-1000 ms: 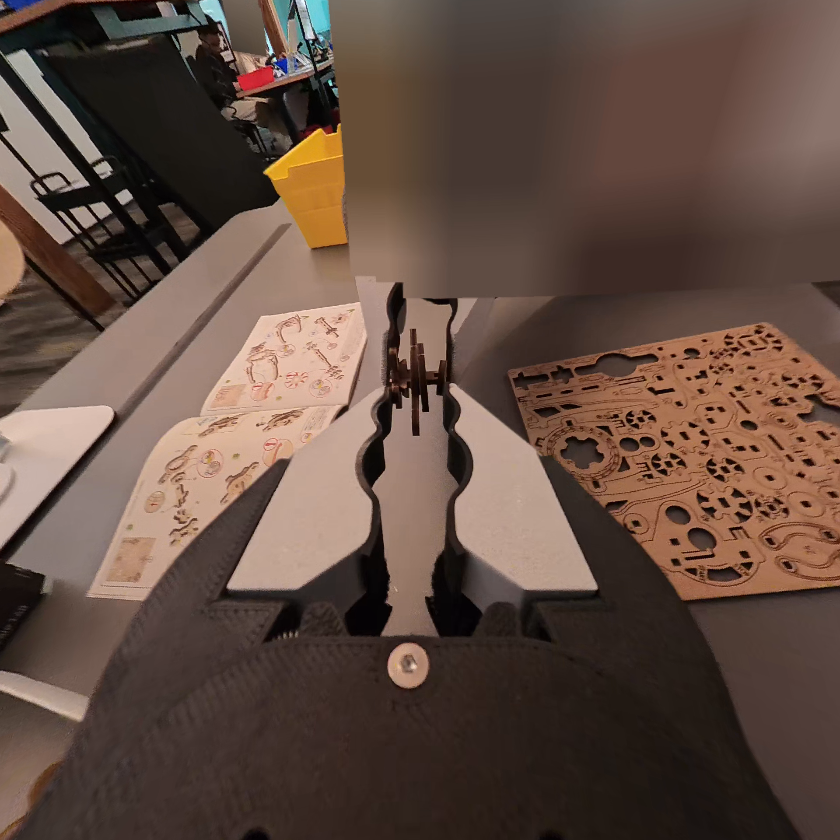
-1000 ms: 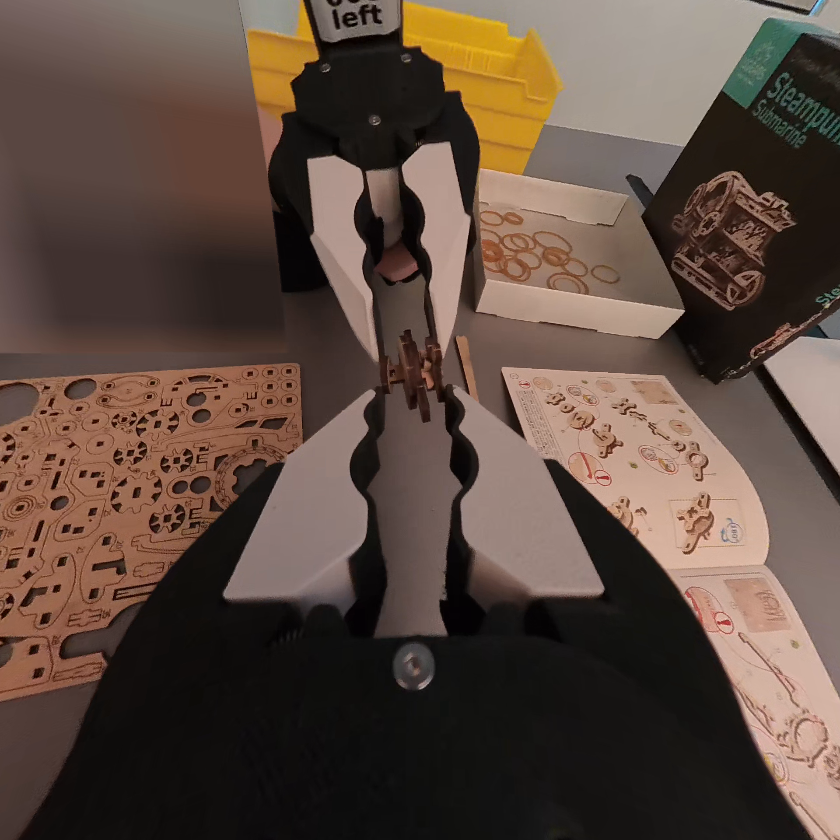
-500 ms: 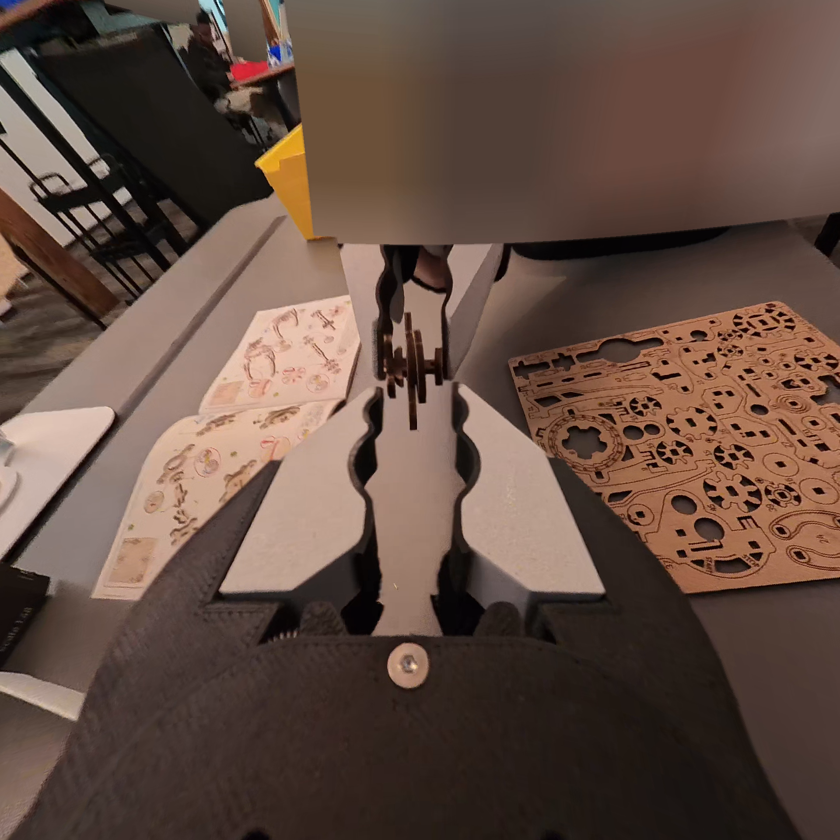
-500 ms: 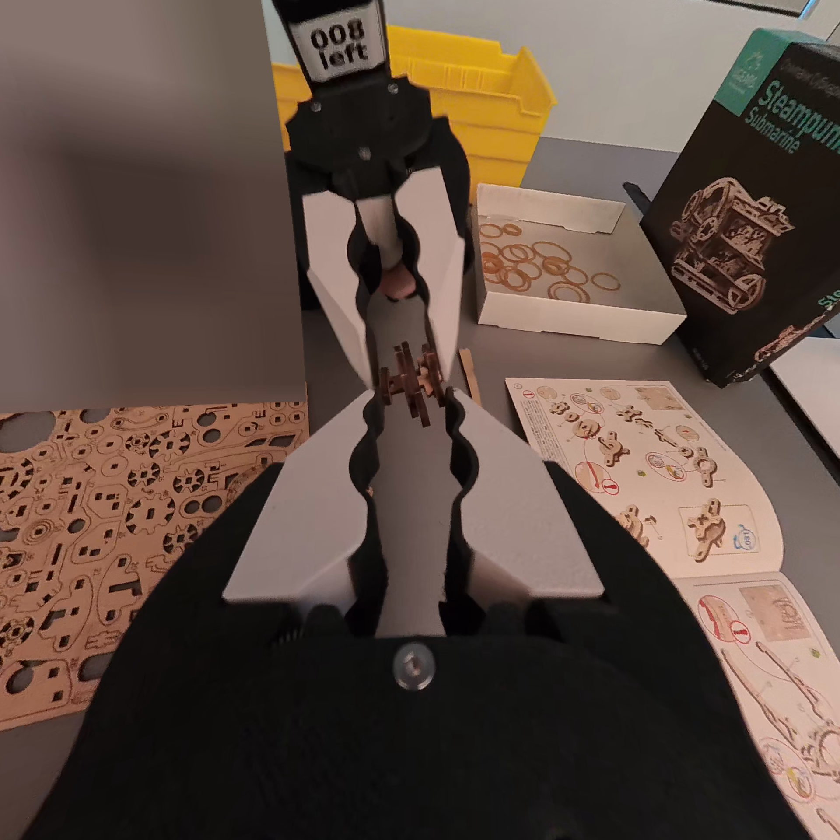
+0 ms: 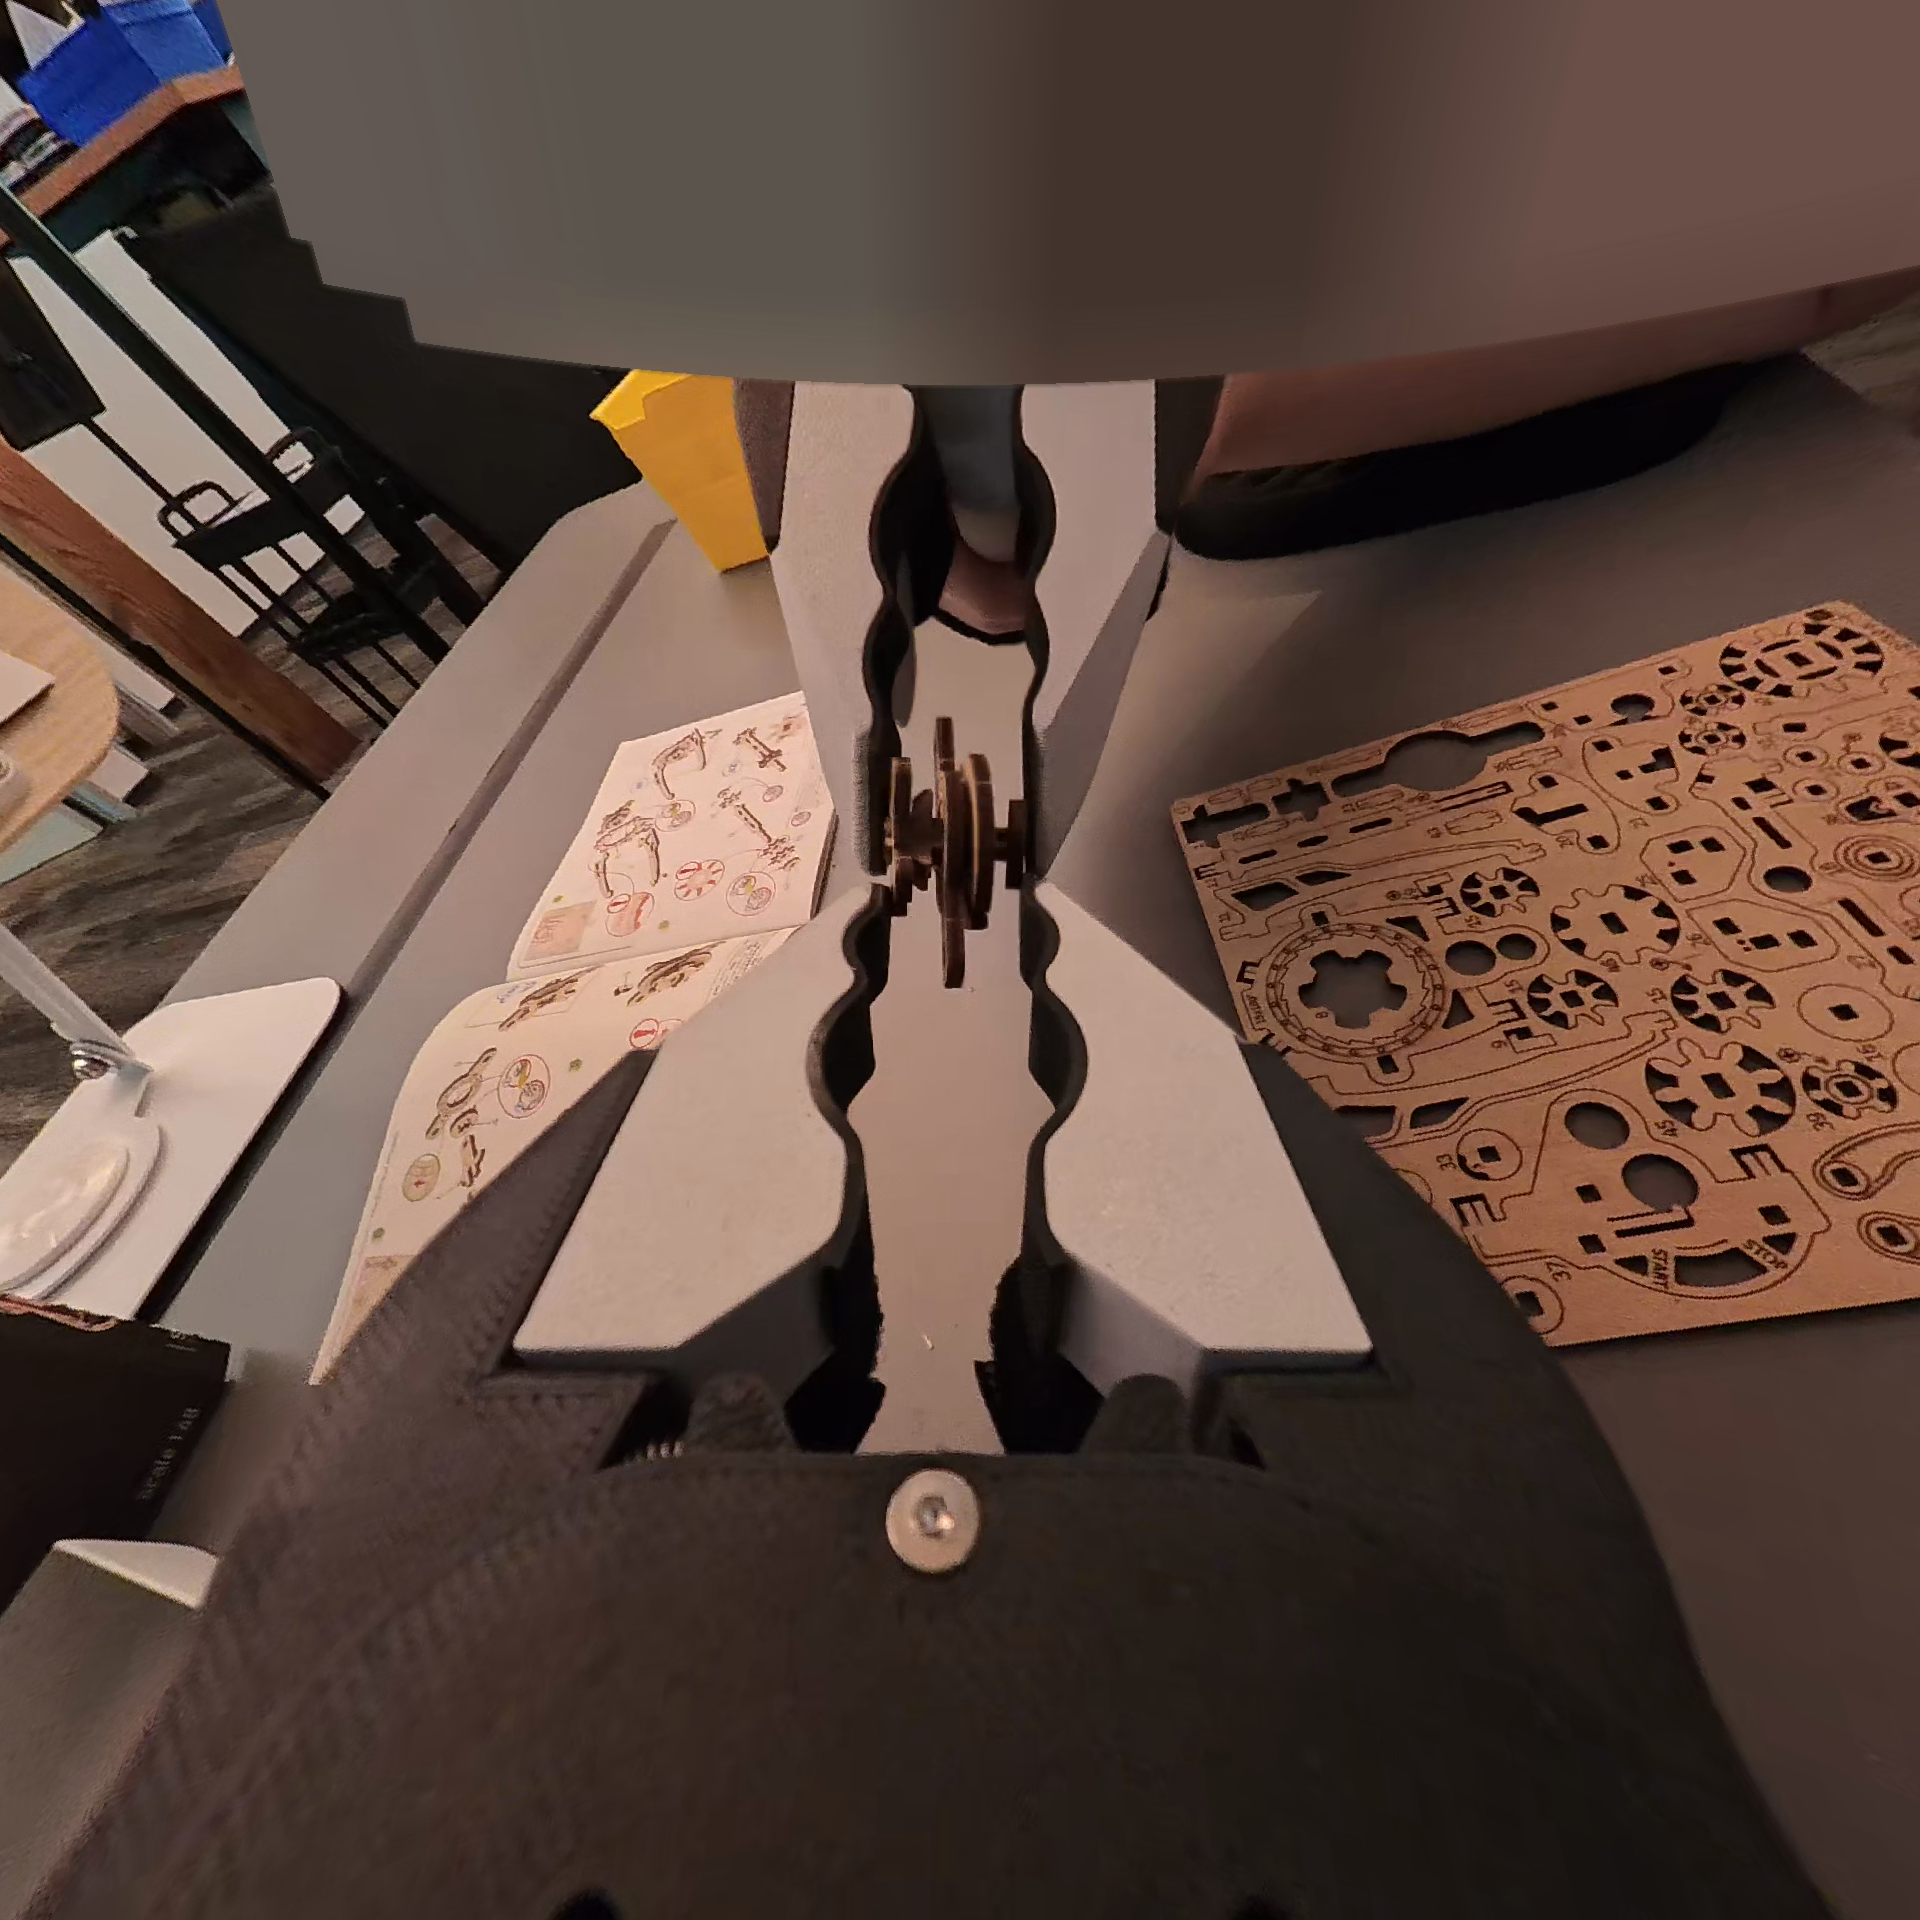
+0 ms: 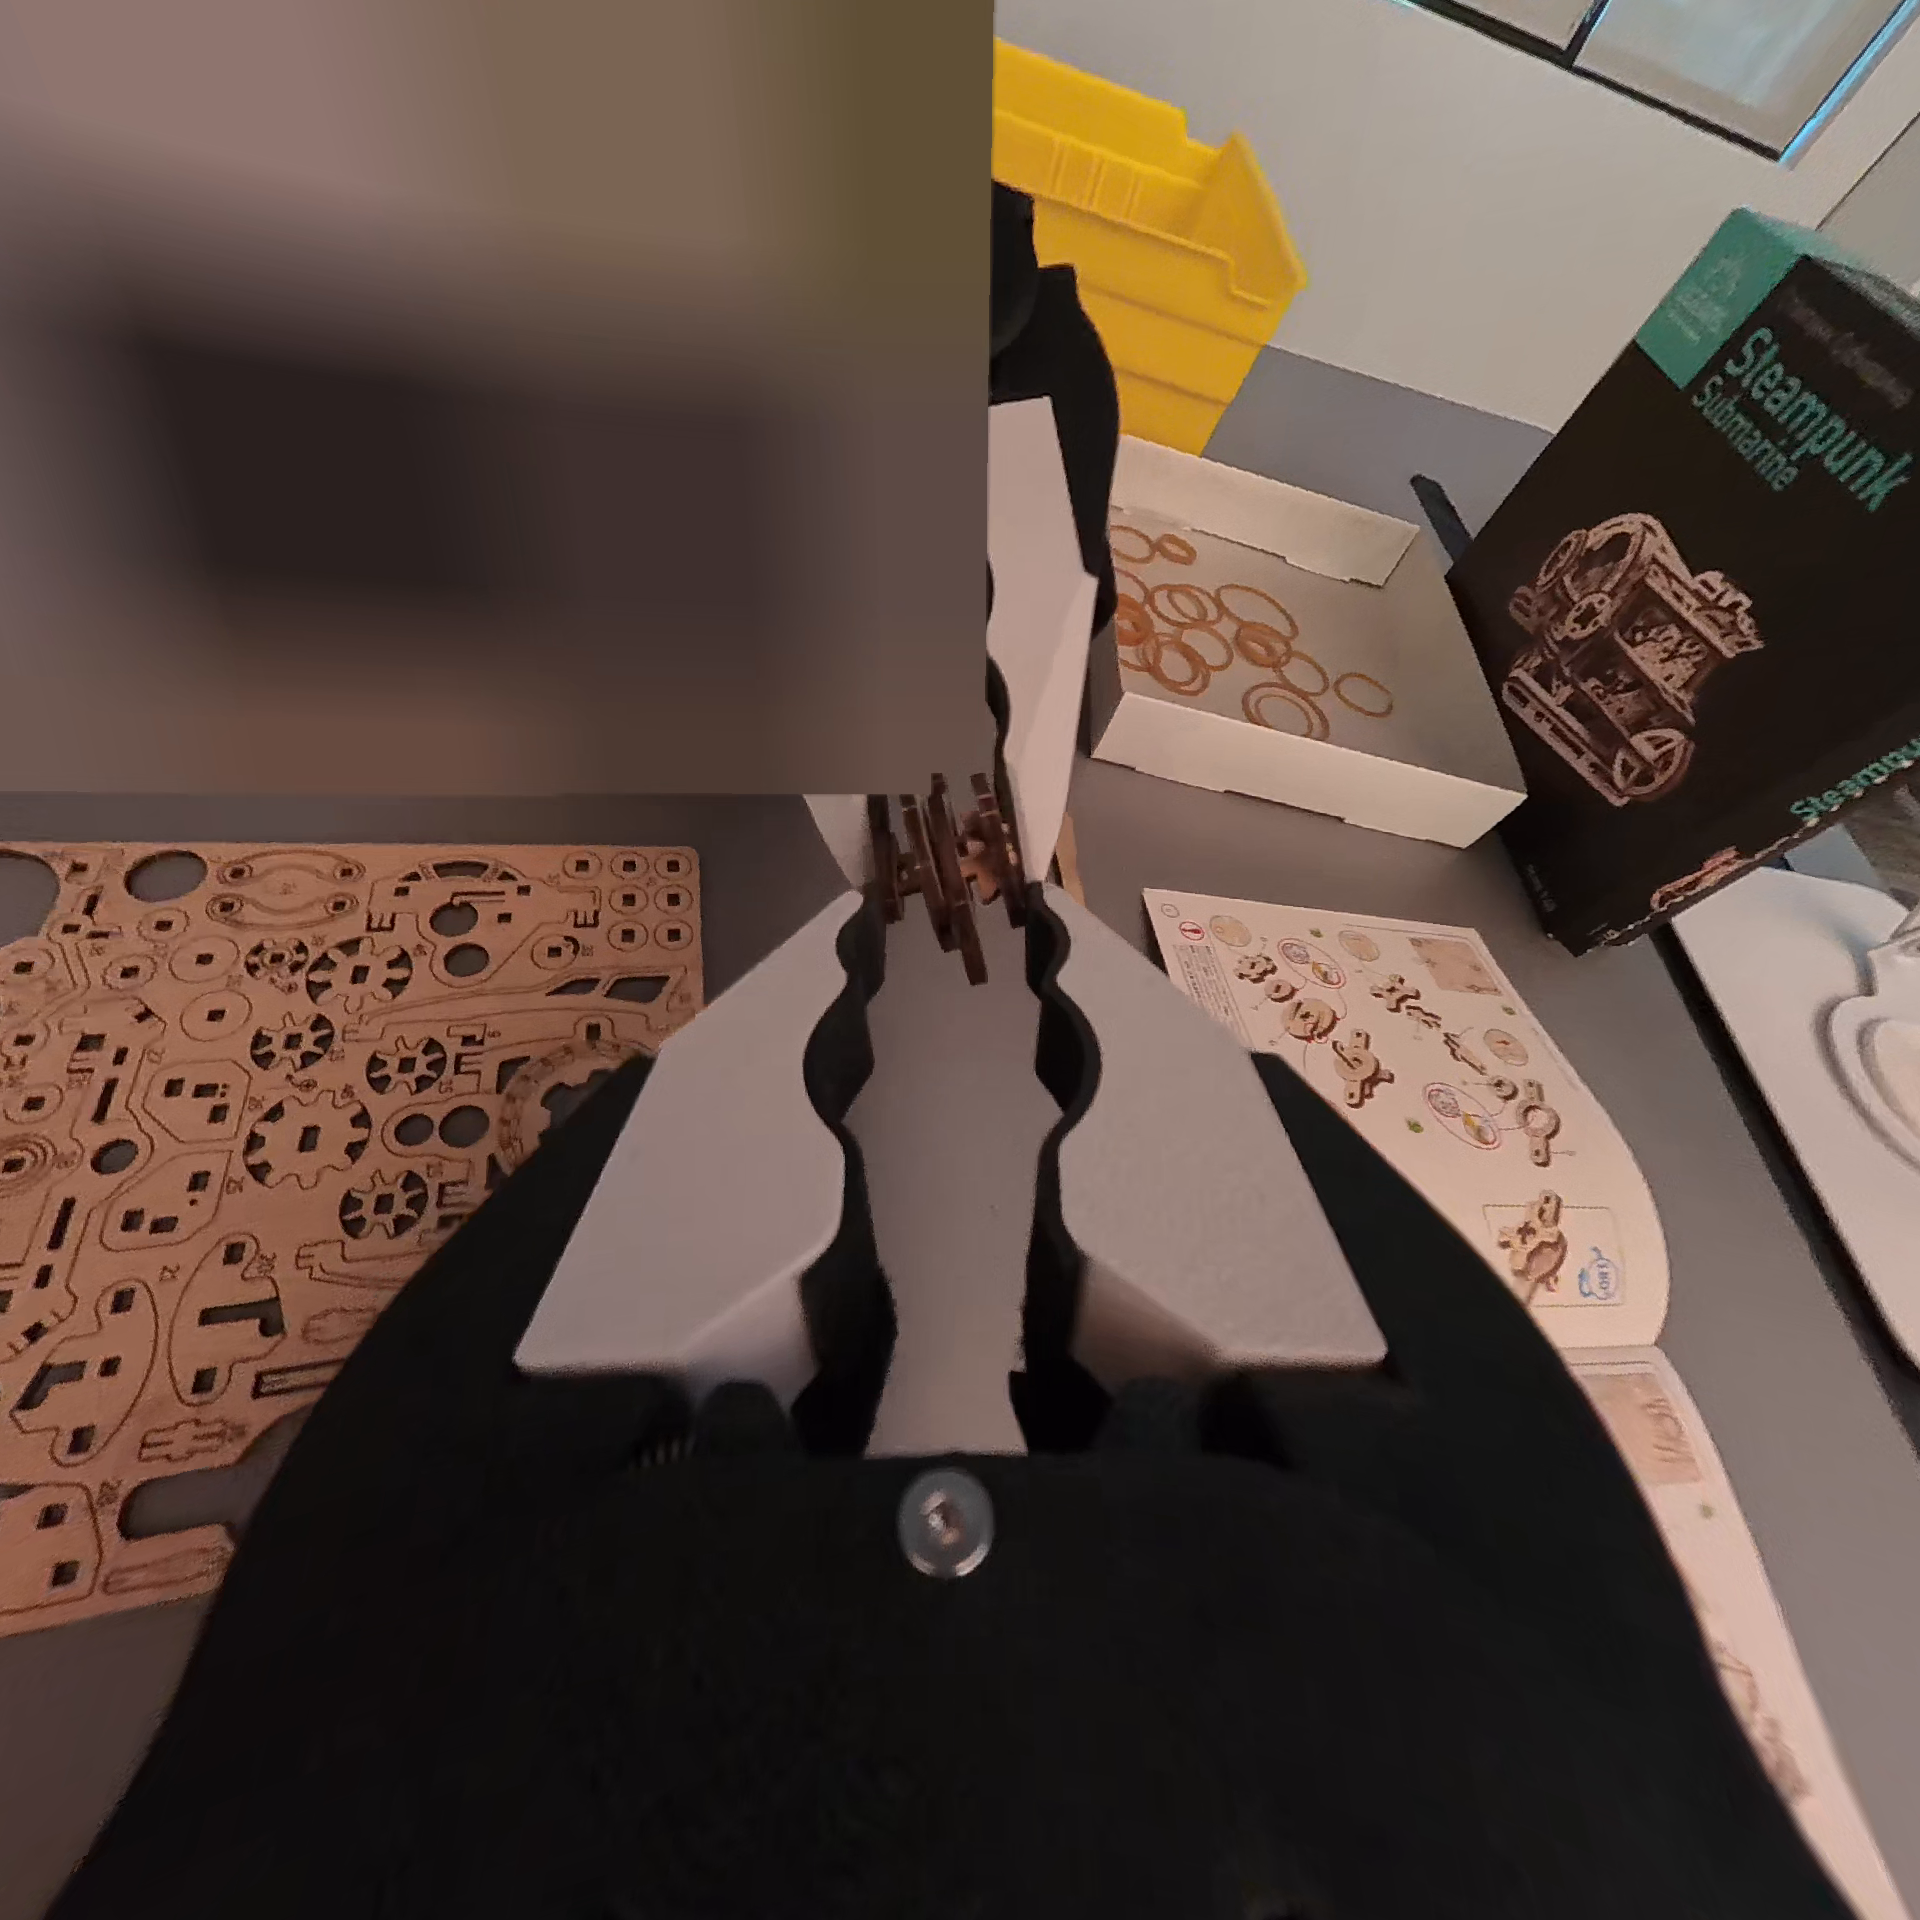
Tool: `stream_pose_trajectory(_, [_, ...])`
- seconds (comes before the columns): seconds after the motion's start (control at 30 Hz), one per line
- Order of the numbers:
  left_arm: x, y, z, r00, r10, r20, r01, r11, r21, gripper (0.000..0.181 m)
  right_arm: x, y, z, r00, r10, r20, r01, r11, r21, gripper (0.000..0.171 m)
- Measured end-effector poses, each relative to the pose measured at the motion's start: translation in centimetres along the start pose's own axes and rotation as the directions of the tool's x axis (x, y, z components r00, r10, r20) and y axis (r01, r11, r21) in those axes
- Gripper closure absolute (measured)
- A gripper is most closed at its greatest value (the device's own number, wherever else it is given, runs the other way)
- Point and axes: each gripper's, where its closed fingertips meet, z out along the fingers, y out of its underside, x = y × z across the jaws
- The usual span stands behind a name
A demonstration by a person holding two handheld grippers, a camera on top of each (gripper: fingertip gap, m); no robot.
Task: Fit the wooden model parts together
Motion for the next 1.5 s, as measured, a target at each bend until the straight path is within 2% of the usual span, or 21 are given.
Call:
stream_pose_trajectory(0.1, [0.3,0.2,0.1,1.000,0.029,-0.008,-0.029,1.000,-0.013,0.158,-0.3,0.2,0.1,0.998,-0.063,-0.009,0.063,0.998,-0.027,0.146])
stream_pose_trajectory(0.43, [0.3,0.4,0.1,0.999,0.040,-0.002,-0.040,0.999,-0.015,0.156,-0.4,0.5,0.2,0.993,-0.110,-0.037,0.107,0.992,-0.069,0.146])
stream_pose_trajectory(0.77, [0.3,0.3,0.0,0.998,0.062,0.006,-0.062,0.998,-0.009,0.159,-0.2,0.8,0.1,0.999,-0.047,-0.019,0.046,0.996,-0.078,0.146])
stream_pose_trajectory(0.93, [0.5,0.6,0.1,0.999,-0.001,-0.039,0.000,1.000,-0.015,0.159,-0.5,1.3,0.3,0.998,0.051,0.039,-0.049,0.997,-0.066,0.145])
stream_pose_trajectory(1.27, [0.5,0.1,-0.1,0.995,-0.066,-0.074,0.067,0.998,0.010,0.160,-0.5,0.8,0.1,0.998,0.041,0.040,-0.040,0.999,-0.034,0.146])
stream_pose_trajectory(1.5, [0.4,0.1,0.0,0.953,-0.263,-0.153,0.267,0.964,0.008,0.160,-0.2,0.7,0.1,0.971,0.218,0.103,-0.215,0.976,-0.033,0.147])
